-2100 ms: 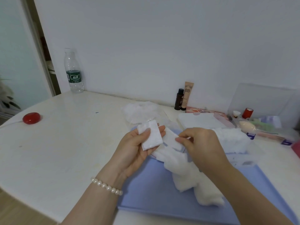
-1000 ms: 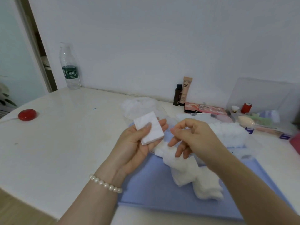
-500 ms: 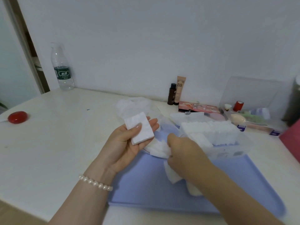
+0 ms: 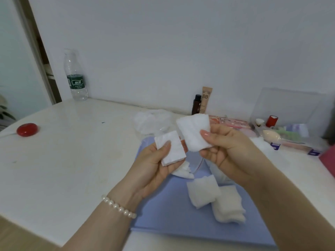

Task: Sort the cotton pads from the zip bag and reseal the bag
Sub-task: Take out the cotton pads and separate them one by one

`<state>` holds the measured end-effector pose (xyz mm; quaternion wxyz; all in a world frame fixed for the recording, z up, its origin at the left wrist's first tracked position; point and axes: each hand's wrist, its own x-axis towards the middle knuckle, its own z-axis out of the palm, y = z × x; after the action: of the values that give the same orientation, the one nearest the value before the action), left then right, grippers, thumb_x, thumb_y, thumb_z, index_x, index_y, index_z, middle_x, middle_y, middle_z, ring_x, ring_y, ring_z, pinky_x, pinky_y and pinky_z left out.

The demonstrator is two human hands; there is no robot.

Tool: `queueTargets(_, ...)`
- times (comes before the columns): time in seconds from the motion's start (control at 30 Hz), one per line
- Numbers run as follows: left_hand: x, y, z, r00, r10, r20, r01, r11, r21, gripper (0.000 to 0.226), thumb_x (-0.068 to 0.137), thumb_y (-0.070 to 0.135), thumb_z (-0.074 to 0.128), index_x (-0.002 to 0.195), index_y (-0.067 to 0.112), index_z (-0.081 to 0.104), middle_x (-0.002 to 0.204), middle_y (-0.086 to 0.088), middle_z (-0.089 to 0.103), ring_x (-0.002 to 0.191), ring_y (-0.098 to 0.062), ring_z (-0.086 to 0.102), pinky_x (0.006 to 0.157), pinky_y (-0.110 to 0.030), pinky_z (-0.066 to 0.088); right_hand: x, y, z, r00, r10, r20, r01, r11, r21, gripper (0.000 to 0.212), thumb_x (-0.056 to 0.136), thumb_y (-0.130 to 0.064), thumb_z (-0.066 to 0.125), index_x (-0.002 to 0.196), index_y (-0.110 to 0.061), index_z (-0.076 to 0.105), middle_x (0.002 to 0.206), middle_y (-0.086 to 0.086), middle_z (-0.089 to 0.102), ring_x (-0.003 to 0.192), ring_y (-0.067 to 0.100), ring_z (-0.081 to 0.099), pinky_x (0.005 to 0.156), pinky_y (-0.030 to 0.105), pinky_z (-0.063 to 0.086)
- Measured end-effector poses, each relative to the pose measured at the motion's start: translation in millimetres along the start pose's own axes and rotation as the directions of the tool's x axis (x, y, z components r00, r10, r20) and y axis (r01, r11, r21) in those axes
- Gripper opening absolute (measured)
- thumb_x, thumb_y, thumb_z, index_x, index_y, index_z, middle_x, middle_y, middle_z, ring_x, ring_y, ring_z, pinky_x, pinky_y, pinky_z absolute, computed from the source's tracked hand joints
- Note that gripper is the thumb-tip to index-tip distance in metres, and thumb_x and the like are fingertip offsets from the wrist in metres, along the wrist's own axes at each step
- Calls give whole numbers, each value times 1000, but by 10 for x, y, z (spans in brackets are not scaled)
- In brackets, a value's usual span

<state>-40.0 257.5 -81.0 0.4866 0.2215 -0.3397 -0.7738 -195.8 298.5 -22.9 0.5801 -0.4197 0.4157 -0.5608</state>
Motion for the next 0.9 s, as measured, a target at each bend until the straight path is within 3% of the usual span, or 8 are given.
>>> queueTargets(0.13,-22,-38,47,999,6,42,-7,999,39,29,90,6,45,112,-3,60,110,-22,67,96,-27,67,84,-36,54,3,250,197,996,56,-63,-58,998,-26,9,88,-9,57,94,-1,56,68,18,69,49,20,67,41,21,50)
queueTargets(0.23,-44,-37,65,998,-20,64,15,997,75,30,84,8,49,106,-5,64,100,-25,68,77,-29,63,62,-35,55,12,358,234,994,-9,-106,-12,981,-194,8,90,-12,57,91,-5,54,60,18,68,42,21,62,37,23,47)
queueTargets(0.37,-35,-31,91,991,-85,102,84,996,15,41,94,19,40,120,-10,52,106,-28,62,62,-28,52,57,-35,48,28,413,204,983,-140,-120,90,932,-351,10,91,-11,56,86,-3,51,47,9,62,33,17,53,33,18,36)
queueTargets(0.53,-36,-13,77,992,-82,94,87,995,-54,69,80,58,34,113,6,65,116,-18,66,107,-31,59,86,-37,53,52,480,179,958,-268,-103,182,843,-506,14,90,-11,58,84,-2,51,46,6,59,30,16,48,34,17,33)
queueTargets(0.6,-67,-7,91,997,-24,79,22,999,26,52,81,44,43,100,4,72,109,-20,68,103,-34,57,83,-37,54,53,485,182,945,-317,-86,221,806,-549,16,88,-17,61,79,-7,52,43,3,56,31,13,44,36,19,35)
queueTargets(0.7,-60,56,25,999,44,13,-44,999,12,36,80,15,53,108,-5,59,110,-24,67,103,-31,65,84,-35,56,81,405,113,897,-422,-128,304,803,-513,19,90,-20,58,76,-8,54,44,4,54,33,14,43,37,19,36)
queueTargets(0.83,-37,213,-105,991,120,-53,-122,992,-31,35,77,16,54,106,-4,58,106,-20,69,98,-29,68,82,-36,56,145,380,-24,896,-432,-101,279,727,-627,15,90,-7,56,78,-12,61,59,3,64,49,15,59,50,22,47)
queueTargets(0.9,-37,232,-134,990,128,-61,-130,991,-30,34,78,16,53,105,-4,58,106,-20,69,98,-29,68,80,-36,57,149,471,-39,949,-314,12,202,582,-788,14,86,-7,60,85,-19,67,78,-1,68,73,13,65,69,23,50)
